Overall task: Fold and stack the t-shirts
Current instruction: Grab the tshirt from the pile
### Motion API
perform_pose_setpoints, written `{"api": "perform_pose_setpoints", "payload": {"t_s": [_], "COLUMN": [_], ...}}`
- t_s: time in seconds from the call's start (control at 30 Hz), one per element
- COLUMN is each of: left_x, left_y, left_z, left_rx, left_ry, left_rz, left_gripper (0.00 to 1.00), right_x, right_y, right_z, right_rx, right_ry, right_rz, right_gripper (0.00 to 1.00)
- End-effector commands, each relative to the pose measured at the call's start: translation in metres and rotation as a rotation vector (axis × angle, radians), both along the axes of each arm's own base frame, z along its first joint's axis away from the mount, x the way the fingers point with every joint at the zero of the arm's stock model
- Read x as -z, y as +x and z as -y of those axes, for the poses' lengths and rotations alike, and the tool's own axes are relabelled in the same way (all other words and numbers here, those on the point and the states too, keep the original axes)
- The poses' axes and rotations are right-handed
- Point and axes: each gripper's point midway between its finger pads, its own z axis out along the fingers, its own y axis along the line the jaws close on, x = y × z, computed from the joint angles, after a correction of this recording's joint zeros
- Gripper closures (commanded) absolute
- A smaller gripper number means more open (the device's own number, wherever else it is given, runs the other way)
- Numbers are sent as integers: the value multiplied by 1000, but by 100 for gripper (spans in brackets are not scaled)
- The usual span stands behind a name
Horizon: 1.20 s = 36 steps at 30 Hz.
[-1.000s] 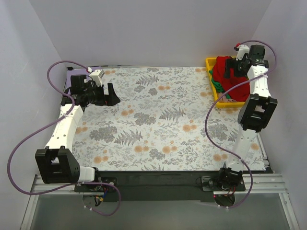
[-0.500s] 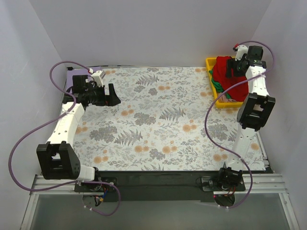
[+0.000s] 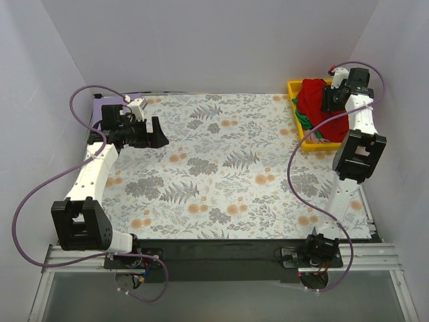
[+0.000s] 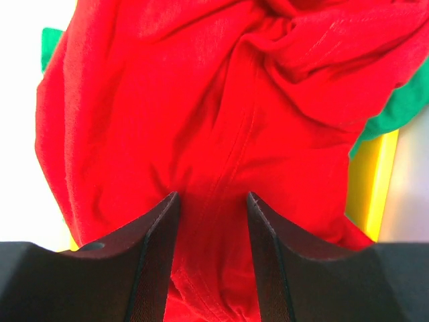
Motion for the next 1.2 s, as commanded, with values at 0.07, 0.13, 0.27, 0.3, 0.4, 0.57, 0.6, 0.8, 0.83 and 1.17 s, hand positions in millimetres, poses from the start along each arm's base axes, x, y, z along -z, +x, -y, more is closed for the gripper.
{"api": "perform_pose_setpoints", "payload": {"t_s": [0.07,0.13,0.27,0.3,0.4,0.57,0.6,0.8,0.83,1.17], "left_x": [-18,-18,-20,-21,-23,-29,-30,-38,-41,-55], "left_y": [7,6,8,8,8,5,5,3,3,-1], "left_z": [1,1,0,0,0,2,2,5,4,5], "left_rx": [3,2,0,0,1,5,3,8,6,-18], "left_ry": [-11,-9,-4,-4,-3,-19,-22,-37,-37,-54], "left_rz": [41,40,47,50,58,70,73,90,97,120], "left_gripper": [7,7,6,7,7,6,6,6,7,6], "right_x": [7,10,-1,-13,-38,-120,-134,-246,-258,-419], "right_y": [-5,-7,-7,-8,-12,-34,-37,-69,-72,-141], "right_z": [3,3,3,0,-5,-17,-24,-49,-54,-121], "right_rx": [-1,-2,-11,-18,-34,-41,-51,-120,-139,-403], "right_ry": [-7,-6,-6,-2,9,65,91,108,111,231], "right_rz": [-16,-27,-9,12,54,199,225,455,482,875], "right_gripper": [50,54,89,97,99,99,99,99,99,99]}}
